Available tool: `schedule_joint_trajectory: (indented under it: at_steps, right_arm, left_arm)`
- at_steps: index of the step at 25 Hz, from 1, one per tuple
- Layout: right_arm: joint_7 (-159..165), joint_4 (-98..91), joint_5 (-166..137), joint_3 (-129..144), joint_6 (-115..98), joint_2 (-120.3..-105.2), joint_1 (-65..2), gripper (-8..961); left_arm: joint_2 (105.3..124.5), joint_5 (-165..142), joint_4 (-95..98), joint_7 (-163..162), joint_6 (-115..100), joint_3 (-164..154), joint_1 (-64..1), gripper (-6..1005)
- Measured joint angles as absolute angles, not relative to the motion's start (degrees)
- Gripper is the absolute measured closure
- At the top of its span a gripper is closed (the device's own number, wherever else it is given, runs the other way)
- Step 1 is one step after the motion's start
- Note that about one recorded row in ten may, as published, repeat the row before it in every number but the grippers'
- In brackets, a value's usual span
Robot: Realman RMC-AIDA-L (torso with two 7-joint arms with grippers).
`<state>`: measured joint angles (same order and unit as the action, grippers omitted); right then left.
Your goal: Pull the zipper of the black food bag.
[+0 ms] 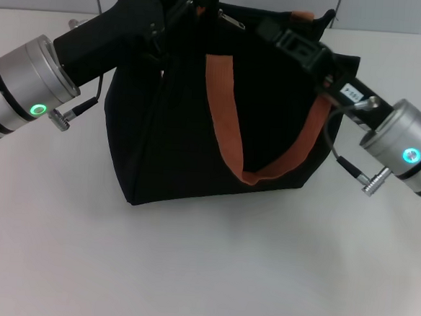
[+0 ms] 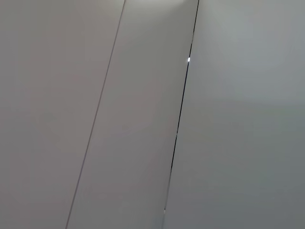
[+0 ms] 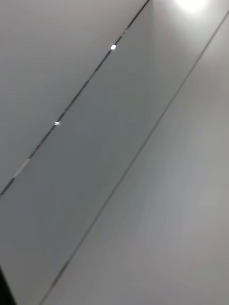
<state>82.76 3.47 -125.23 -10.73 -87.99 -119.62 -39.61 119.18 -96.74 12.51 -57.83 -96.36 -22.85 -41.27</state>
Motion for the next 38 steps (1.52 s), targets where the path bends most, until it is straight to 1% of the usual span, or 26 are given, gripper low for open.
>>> schedule_joint_trajectory:
  at_steps: [2,8,11,12,15,21,27,33,38]
  right_arm:
    - [78.02,4.73,-125.21,-12.84,-90.57,-119.62,-37.32,944]
    - [63.08,5.83,-125.17,-14.64,-97.27,-119.68,-34.7,938]
    - [46.08,6.1,-125.16,-14.92,-100.38,-119.7,-33.76,936]
    - [34.2,6.3,-125.35,-14.77,-100.98,-119.66,-33.44,935]
    - [26.1,5.95,-125.45,-14.8,-100.61,-119.5,-33.44,749]
    - [-3.9,6.71,-125.24,-16.39,-97.17,-119.67,-34.12,523]
    - [-42.31,20.53,-125.18,-20.16,-87.58,-119.79,-32.62,510]
    - [-46.05,22.39,-125.42,-20.03,-85.71,-119.8,-32.43,510]
    - [-46.31,23.6,-125.6,-19.73,-86.49,-119.8,-30.04,510]
  left_arm:
    - [119.18,-96.73,12.55,-57.83,-96.26,-22.82,-41.19,905]
    - [119.18,-96.73,12.6,-57.83,-96.08,-22.76,-41.15,905]
    - [119.18,-96.73,12.64,-57.83,-96.04,-22.76,-41.14,905]
    - [119.18,-96.73,12.65,-57.83,-96.03,-22.76,-41.14,905]
    - [119.18,-96.73,12.66,-57.85,-96.02,-22.76,-41.18,905]
    - [119.18,-96.55,12.34,-58.19,-95.88,-22.76,-41.67,905]
    - [119.18,-96.03,12.18,-58.28,-95.47,-22.76,-41.89,905]
    - [119.18,-95.29,12.08,-58.28,-95.42,-22.78,-41.94,905]
    - [119.18,-95.26,11.94,-57.97,-95.42,-22.76,-41.83,905]
